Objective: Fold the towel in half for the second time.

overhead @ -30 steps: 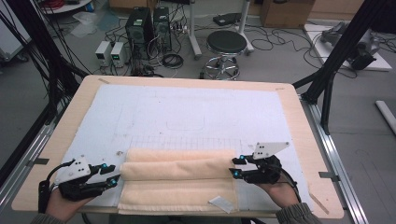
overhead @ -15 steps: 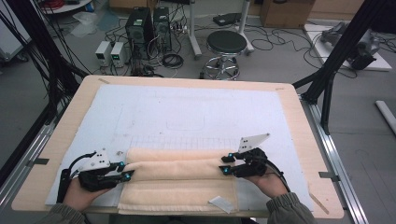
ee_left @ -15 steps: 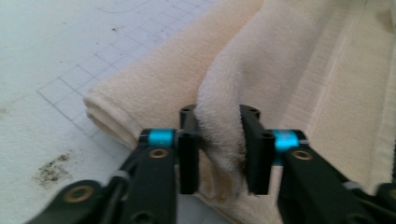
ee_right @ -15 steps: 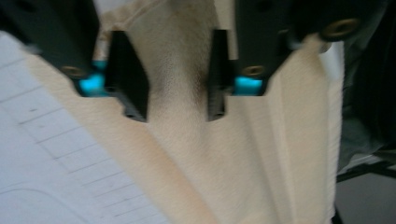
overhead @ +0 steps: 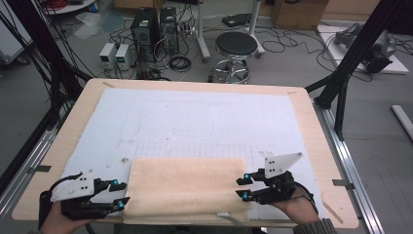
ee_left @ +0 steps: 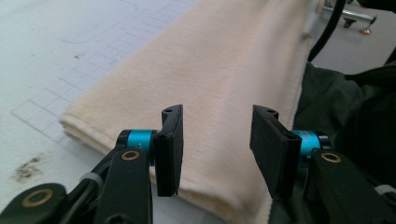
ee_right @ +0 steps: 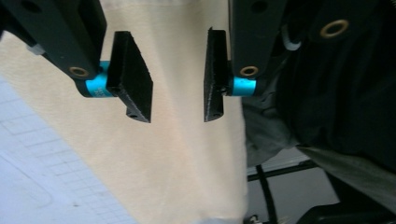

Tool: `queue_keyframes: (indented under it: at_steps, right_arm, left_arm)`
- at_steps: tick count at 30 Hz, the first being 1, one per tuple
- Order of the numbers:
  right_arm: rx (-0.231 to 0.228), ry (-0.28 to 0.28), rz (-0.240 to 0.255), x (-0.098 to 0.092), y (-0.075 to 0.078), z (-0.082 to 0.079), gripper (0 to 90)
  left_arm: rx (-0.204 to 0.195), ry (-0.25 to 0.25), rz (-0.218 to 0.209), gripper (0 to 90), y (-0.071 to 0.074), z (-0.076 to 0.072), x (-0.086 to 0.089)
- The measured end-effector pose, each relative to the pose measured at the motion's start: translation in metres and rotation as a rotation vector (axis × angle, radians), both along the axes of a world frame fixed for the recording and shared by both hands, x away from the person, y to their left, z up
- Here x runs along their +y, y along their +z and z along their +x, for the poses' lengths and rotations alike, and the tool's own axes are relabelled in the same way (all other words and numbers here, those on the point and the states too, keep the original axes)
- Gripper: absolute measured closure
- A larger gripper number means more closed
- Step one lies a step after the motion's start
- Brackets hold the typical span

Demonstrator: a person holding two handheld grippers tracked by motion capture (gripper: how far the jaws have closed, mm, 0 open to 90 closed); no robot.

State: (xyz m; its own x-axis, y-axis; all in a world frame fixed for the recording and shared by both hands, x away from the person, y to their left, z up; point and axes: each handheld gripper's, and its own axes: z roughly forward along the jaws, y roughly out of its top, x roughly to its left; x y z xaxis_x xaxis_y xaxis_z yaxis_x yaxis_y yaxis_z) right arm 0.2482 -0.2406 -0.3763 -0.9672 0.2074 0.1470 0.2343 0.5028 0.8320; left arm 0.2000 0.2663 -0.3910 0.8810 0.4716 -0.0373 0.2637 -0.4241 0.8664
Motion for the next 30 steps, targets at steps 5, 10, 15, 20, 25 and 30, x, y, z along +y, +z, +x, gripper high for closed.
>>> queue_keyframes:
  at_steps: [5,10,15,20,25,30]
  right_arm:
    - [-0.025,-0.097,-0.056,0.006,-0.011,0.022,54.6]
    - [-0.054,-0.205,-0.108,0.01,-0.022,0.049,44.9]
    - [-0.027,-0.284,-0.148,0.01,-0.036,0.074,36.2]
    - [0.019,-0.286,-0.167,0.012,-0.048,0.086,31.9]
    - [0.048,-0.254,-0.166,0.014,-0.054,0.089,38.4]
    - [0.087,-0.217,-0.141,0.014,-0.062,0.088,52.3]
  left_arm:
    - [-0.013,0.064,0.024,49.5,-0.009,0.02,-0.006]
    - [-0.011,0.17,0.043,44.4,-0.019,0.052,-0.007]
    - [0.025,0.204,0.074,38.8,-0.03,0.078,-0.014]
    - [0.057,0.211,0.097,35.9,-0.039,0.095,-0.02]
    - [0.125,0.206,0.081,34.5,-0.047,0.104,-0.019]
    - [0.194,0.188,0.043,48.4,-0.052,0.105,-0.017]
